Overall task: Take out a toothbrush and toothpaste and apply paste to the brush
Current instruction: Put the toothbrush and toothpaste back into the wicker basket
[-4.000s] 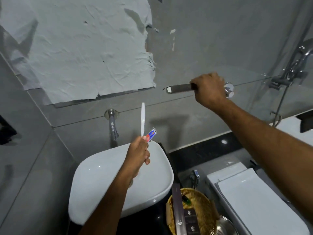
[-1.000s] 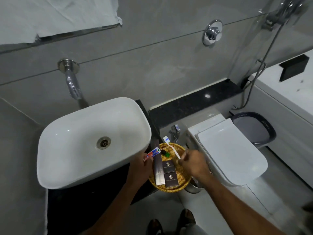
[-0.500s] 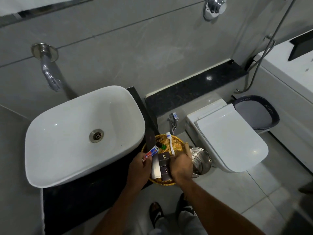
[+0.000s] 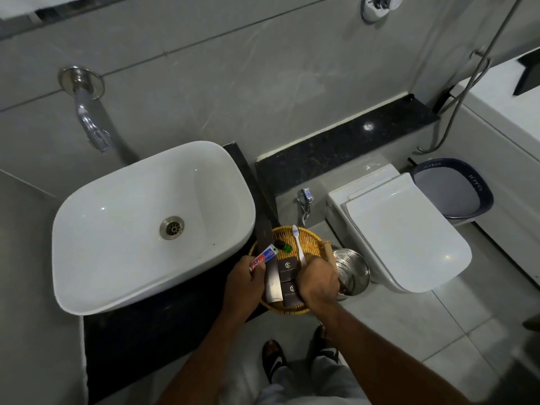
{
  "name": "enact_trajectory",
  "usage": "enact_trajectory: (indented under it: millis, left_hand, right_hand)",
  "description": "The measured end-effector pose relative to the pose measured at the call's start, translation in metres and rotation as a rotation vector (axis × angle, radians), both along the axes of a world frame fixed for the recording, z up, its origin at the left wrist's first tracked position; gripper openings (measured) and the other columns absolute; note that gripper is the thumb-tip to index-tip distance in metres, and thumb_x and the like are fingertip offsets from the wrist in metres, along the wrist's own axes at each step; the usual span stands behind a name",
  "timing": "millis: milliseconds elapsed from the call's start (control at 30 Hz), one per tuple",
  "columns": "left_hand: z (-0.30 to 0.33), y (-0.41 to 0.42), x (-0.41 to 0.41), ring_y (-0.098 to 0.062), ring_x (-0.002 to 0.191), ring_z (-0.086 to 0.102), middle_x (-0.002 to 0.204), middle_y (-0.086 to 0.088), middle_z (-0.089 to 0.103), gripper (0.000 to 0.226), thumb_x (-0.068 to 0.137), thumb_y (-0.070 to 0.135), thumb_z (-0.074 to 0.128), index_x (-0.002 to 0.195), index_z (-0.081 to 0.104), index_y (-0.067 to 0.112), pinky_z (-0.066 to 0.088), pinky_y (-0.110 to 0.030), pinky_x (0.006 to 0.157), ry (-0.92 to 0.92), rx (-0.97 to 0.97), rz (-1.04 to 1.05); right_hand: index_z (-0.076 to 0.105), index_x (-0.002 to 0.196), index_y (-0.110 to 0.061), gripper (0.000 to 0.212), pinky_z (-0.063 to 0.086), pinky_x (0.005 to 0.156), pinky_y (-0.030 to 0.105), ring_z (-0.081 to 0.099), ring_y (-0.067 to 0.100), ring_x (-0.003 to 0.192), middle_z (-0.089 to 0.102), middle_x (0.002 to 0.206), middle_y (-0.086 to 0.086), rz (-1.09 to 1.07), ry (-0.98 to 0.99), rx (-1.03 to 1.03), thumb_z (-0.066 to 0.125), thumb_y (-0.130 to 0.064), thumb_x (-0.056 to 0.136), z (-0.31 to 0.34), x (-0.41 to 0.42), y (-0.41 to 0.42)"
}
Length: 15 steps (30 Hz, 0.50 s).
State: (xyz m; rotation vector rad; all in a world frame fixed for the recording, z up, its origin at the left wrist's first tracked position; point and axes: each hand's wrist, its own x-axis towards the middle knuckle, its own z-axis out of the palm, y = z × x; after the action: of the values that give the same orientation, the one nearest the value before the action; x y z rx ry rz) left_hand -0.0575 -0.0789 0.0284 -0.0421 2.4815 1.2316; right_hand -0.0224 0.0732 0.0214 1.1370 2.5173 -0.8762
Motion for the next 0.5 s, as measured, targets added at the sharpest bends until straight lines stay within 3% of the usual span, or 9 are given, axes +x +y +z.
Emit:
enact_trajectory:
  millis: [133, 233, 333, 400, 500]
  left_hand:
    - [0.001, 0.006, 0.000, -0.005, 0.083, 0.063, 0.093, 0.006, 0.064, 0.010, 0.096, 0.029, 0.051, 0.101, 0.058, 0.024, 0.043, -0.014, 0.060, 0.030, -0.008, -0.025]
    - [0.000, 0.015, -0.001, -0.007, 0.087, 0.061, 0.106, 0.000, 0.060, 0.016, 0.096, 0.032, 0.051, 0.107, 0.058, 0.024, 0.047, -0.015, 0.064, 0.011, 0.002, -0.121]
    - [-0.002, 0.026, -0.005, -0.011, 0.096, 0.059, 0.105, 0.002, 0.057, 0.014, 0.095, 0.035, 0.050, 0.104, 0.056, 0.027, 0.048, -0.018, 0.073, -0.045, -0.028, -0.250]
    - [-0.005, 0.033, -0.009, -0.010, 0.098, 0.057, 0.100, 0.006, 0.059, 0.013, 0.096, 0.035, 0.048, 0.103, 0.055, 0.028, 0.045, -0.022, 0.082, -0.032, -0.104, -0.390]
    - [-0.008, 0.044, -0.014, -0.007, 0.095, 0.055, 0.113, -0.003, 0.061, 0.022, 0.096, 0.033, 0.047, 0.112, 0.055, 0.020, 0.045, -0.018, 0.072, -0.015, -0.205, -0.572]
  right_hand:
    - [0.069, 0.090, -0.012, 0.013, 0.053, 0.061, 0.028, 0.063, 0.016, 0.070, 0.068, 0.085, 0.004, -0.014, 0.210, -0.013, 0.059, -0.019, 0.094, 0.011, 0.000, 0.005]
    - [0.070, 0.080, -0.024, 0.017, 0.041, 0.049, 0.016, 0.059, 0.002, 0.060, 0.066, 0.071, -0.012, -0.022, 0.414, -0.148, 0.059, -0.019, 0.091, 0.023, 0.001, 0.023]
    - [0.072, 0.088, -0.026, 0.016, 0.045, 0.053, 0.013, 0.065, 0.002, 0.068, 0.070, 0.079, -0.014, 0.168, 0.386, -0.295, 0.063, -0.013, 0.087, 0.030, 0.002, 0.047]
    - [0.071, 0.094, -0.028, 0.015, 0.048, 0.054, 0.013, 0.065, 0.003, 0.068, 0.070, 0.088, -0.009, 0.358, 0.317, -0.278, 0.065, -0.016, 0.087, 0.034, 0.004, 0.062]
    - [0.076, 0.098, -0.022, 0.017, 0.056, 0.075, 0.035, 0.064, 0.013, 0.083, 0.071, 0.098, -0.001, 0.630, 0.215, -0.105, 0.065, -0.028, 0.086, 0.033, 0.003, 0.076]
